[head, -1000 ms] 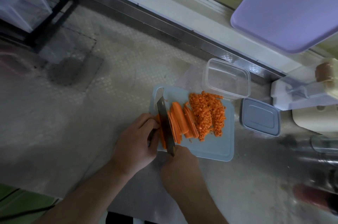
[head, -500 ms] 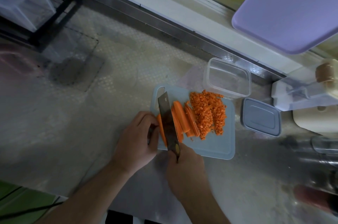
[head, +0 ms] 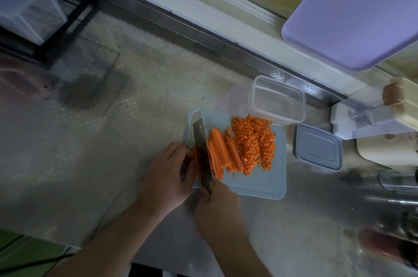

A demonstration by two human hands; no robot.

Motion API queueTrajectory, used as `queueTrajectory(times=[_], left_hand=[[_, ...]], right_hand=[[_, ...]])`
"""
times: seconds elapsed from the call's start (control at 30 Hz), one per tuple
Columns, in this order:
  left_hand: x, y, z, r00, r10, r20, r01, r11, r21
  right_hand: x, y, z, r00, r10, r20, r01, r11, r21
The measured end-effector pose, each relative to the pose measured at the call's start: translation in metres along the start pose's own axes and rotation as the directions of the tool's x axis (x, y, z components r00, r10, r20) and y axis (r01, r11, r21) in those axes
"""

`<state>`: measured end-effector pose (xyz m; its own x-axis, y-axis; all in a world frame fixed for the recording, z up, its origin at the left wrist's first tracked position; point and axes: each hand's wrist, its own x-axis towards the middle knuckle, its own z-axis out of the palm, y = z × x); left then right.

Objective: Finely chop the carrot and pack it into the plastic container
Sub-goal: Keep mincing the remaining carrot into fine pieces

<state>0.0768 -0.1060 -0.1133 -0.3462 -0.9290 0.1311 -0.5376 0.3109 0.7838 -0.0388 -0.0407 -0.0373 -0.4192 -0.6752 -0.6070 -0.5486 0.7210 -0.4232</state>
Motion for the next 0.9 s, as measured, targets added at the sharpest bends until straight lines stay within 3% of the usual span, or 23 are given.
queueTrajectory(times=[0.2,0.63,0.9], left_hand=[[0.001,0.000,0.001,1.000,-0.028,-0.004,0.028,0.999,-0.016],[0.001,-0.003,0.003,0.997,-0.065,-0.038,0.061,0.994,-0.087],[0.000,-0.003,0.003,0.997,-0.077,-0.030,0.076,0.996,-0.041]], right_hand=[[-0.002,0.010,-0.005,0.995,-0.044,-0.094,0.048,0.998,0.045],[-0.005,0.005,-0.004,1.000,-0.004,-0.008,0.004,1.000,-0.027],[0.003,-0.005,0.003,0.987,0.134,0.085,-0.131,0.990,-0.049]])
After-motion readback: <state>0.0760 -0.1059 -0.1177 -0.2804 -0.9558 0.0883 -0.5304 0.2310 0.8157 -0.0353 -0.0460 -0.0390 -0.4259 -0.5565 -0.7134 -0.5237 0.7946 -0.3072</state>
